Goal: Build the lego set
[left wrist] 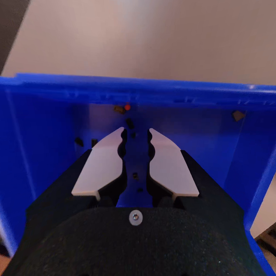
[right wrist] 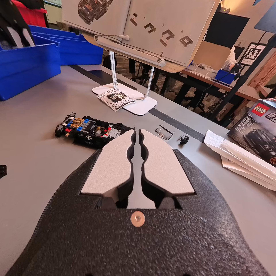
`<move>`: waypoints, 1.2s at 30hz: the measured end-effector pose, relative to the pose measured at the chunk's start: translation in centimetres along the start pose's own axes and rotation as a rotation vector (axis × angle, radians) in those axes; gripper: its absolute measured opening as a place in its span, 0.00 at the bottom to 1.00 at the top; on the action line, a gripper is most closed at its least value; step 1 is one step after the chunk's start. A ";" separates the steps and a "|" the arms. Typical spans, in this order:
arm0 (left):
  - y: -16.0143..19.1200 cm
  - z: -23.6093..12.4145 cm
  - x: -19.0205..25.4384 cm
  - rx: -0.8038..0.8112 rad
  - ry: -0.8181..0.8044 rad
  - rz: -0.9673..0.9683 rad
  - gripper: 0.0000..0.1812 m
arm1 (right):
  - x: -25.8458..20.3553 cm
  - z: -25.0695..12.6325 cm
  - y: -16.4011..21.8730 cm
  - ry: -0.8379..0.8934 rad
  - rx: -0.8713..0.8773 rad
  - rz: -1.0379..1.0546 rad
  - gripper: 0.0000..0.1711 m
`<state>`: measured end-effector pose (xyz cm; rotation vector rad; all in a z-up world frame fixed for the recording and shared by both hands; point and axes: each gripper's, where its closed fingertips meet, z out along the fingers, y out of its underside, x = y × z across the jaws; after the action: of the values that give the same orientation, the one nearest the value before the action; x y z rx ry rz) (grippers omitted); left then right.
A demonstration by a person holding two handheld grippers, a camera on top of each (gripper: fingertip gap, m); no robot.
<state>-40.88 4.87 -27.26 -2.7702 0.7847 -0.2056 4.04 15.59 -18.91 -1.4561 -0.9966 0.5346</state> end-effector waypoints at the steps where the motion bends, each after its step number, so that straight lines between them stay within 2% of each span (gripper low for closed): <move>1: 0.1 -0.6 -0.4 0.011 -0.022 -0.011 0.15 | -0.1 0.0 0.0 -0.001 -0.001 -0.002 0.02; 9: 2.8 -3.7 -3.2 0.010 -0.168 -0.077 0.21 | -0.3 0.2 0.0 -0.005 -0.004 -0.004 0.02; 14: 5.3 -4.3 -4.2 -0.107 -0.251 -0.101 0.22 | -0.5 0.3 0.1 -0.011 -0.007 -0.005 0.02; 17: 7.3 -4.8 -5.4 -0.231 -0.333 -0.112 0.21 | -0.5 0.2 0.1 -0.012 -0.006 -0.006 0.02; 25: 10.7 -3.7 -5.8 -0.450 -0.326 -0.089 0.20 | -0.3 0.0 -0.1 -0.009 0.001 -0.005 0.02; 36: 12.3 -2.7 -5.3 -0.555 -0.261 -0.100 0.18 | -0.2 0.0 0.0 -0.012 -0.004 -0.002 0.02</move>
<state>-52.03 -2.94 -28.45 -3.2530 0.7193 0.4126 3.90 15.44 -19.01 -1.4565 -1.0092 0.5412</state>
